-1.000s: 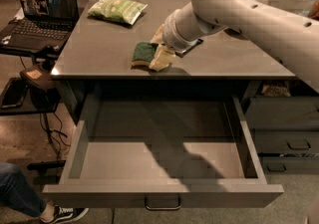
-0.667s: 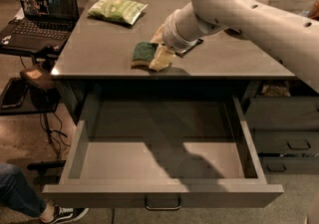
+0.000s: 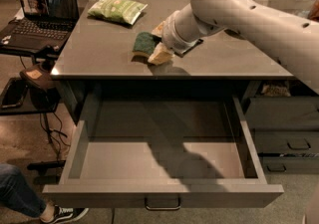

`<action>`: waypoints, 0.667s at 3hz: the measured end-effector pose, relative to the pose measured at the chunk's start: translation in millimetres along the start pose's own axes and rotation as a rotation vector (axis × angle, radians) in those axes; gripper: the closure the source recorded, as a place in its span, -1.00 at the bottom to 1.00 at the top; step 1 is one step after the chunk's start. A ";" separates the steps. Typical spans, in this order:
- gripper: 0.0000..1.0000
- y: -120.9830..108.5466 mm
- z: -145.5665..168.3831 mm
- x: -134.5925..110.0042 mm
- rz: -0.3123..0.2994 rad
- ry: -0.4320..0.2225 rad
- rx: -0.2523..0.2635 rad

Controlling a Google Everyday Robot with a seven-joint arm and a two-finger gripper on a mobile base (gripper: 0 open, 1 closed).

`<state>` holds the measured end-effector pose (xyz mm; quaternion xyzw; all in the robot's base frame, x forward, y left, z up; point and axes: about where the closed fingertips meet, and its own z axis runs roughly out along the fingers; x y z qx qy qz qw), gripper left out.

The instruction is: Pick sponge from top drawer and place on counter

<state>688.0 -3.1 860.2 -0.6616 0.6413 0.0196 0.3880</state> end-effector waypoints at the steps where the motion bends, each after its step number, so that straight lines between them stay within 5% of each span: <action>1: -1.00 0.0 0.0 0.0 0.000 0.000 0.000; 2: -1.00 0.0 0.0 0.0 0.000 0.000 0.000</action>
Offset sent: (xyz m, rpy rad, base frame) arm 0.0000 0.0000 0.0000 0.0000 0.0000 0.0000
